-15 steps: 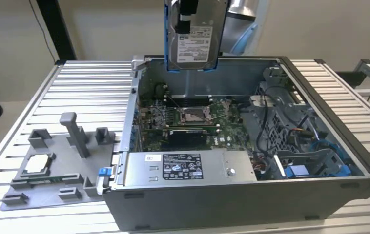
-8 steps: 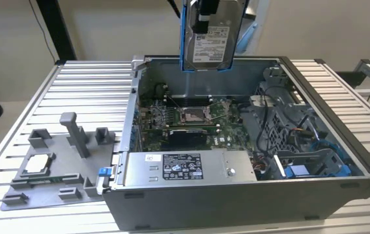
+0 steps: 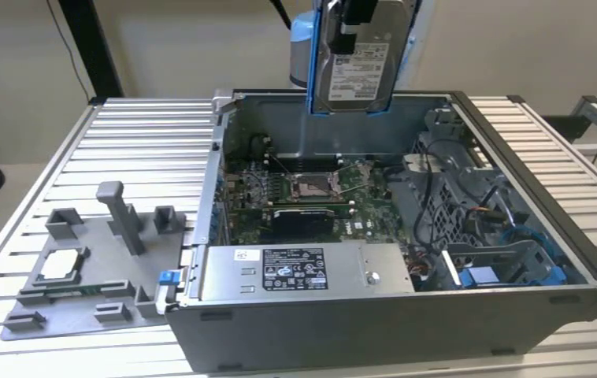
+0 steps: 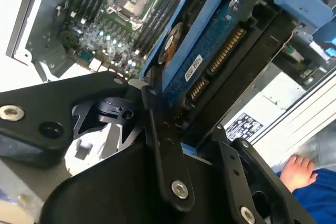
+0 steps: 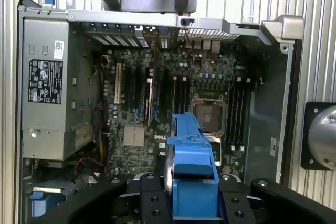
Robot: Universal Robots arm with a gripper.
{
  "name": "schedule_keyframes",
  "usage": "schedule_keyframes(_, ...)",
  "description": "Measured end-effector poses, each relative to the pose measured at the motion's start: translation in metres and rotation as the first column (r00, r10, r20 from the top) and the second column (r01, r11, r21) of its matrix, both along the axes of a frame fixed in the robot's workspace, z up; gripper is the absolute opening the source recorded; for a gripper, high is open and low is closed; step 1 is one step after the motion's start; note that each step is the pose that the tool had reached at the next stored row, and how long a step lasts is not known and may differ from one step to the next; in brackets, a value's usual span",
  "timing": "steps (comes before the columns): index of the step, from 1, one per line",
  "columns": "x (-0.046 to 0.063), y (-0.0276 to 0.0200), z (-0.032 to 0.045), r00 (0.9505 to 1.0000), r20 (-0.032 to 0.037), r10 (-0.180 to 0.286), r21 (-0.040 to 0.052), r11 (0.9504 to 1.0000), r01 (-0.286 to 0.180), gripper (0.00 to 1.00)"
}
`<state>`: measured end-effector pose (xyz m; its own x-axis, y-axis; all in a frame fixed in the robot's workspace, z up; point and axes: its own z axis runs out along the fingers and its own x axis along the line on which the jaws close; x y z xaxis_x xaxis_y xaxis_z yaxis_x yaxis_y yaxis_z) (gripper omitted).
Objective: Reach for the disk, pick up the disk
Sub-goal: 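Pick up the disk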
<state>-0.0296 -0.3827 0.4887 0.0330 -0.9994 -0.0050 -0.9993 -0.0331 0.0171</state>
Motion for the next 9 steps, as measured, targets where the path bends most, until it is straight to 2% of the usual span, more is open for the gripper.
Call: schedule_keyframes(9,0.031,0.0000,-0.0001,1.0000,-0.0003,0.000,0.0002,1.0000,0.000,0.00)
